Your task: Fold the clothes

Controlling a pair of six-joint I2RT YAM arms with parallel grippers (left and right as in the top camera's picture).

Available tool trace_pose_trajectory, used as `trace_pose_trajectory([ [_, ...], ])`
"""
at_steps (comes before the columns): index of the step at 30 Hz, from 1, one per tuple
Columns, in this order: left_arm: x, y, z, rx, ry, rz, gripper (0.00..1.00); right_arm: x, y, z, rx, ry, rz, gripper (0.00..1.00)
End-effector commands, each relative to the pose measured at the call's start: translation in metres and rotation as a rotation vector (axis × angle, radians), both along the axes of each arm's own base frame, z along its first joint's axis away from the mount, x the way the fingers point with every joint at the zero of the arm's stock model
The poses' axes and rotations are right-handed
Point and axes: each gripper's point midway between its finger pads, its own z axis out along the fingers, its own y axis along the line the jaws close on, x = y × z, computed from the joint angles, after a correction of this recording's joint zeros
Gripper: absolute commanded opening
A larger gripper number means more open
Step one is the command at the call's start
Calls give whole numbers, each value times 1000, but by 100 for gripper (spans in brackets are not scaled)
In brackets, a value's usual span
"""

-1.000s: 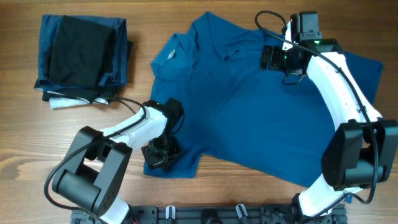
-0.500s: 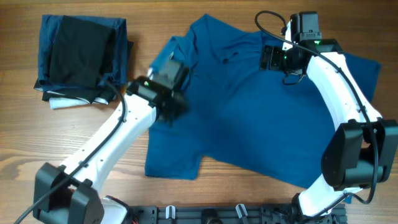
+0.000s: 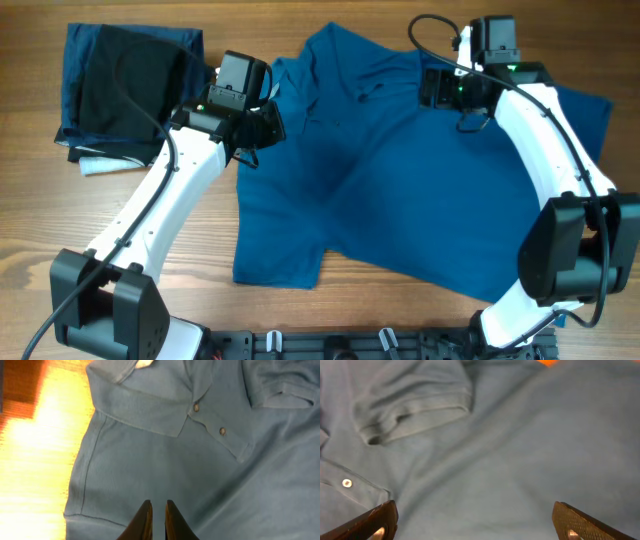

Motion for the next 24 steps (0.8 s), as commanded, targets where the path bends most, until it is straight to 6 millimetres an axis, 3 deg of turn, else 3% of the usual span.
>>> trace_pose_trajectory([
  [1,-15,-6,-20,14,60,-43,12,-3,-54,1,-6,23,-113,97],
  [3,-23,-8,-34,27,96,-55,14,-14,-99,-2,-2,46,-221,81],
  [4,-27,-9,-42,35,118,-62,18,-19,-124,-2,0,51,-278,59],
  [5,-30,-10,-49,41,135,-67,22,-24,-142,-2,1,52,-322,47],
  [6,-34,-11,-57,48,152,-74,23,-31,-165,-3,1,52,-373,18],
  [7,-37,-13,-64,54,166,-82,24,-38,-185,-4,0,52,-418,4],
  [9,-41,-18,-76,66,196,-98,24,-50,-222,-6,-1,43,-500,4],
  [12,-44,-21,-82,73,211,-110,24,-56,-249,-17,3,43,-565,4],
  [19,-47,-22,-82,77,220,-113,25,-51,-273,-91,-4,121,-546,4],
  [22,-49,-21,-83,80,228,-113,25,-55,-280,-118,-6,159,-546,4],
  [24,-49,-21,-83,80,228,-113,25,-70,-293,-131,-45,210,-588,4],
])
